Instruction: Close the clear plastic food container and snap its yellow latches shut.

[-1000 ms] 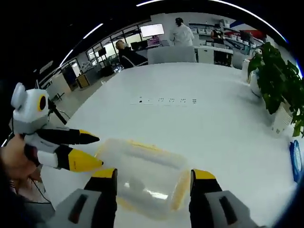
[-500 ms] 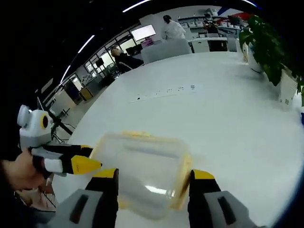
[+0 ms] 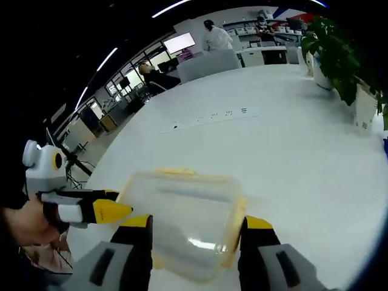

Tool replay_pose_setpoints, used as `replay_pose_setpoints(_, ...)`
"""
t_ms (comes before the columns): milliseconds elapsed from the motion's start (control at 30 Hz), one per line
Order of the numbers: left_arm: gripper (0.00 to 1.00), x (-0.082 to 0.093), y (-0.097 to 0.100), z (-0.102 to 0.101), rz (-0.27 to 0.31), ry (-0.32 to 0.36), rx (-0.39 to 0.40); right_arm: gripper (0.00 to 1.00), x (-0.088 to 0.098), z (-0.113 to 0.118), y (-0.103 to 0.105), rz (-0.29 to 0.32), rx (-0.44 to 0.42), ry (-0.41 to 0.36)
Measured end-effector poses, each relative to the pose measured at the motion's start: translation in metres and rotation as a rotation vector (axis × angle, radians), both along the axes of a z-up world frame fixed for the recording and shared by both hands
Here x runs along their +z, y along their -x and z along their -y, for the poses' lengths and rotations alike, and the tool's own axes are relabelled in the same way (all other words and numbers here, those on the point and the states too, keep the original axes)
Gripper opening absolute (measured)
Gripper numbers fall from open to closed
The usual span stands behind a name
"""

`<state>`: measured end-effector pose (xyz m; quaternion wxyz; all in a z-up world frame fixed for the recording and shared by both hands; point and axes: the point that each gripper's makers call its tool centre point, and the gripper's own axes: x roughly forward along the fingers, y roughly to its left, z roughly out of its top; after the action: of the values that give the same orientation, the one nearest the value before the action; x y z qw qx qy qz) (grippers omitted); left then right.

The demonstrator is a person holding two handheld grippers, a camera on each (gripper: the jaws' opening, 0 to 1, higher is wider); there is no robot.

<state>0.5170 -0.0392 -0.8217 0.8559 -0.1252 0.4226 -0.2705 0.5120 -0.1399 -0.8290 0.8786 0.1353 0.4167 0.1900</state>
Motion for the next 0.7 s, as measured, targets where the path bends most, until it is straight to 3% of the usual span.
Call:
replay_pose_setpoints(367,0.37,0.001,0.003,-0.007,-0.003,-0.009,0.003,0.56,-0.002,-0.009,-0.001,0.004,0.007,0.002)
replay_pose_setpoints(700,0.37,0.001,-0.003,-0.033,-0.007,-0.016,0.020,0.56,-0.002,-0.033,-0.009,0.012,0.038,-0.002)
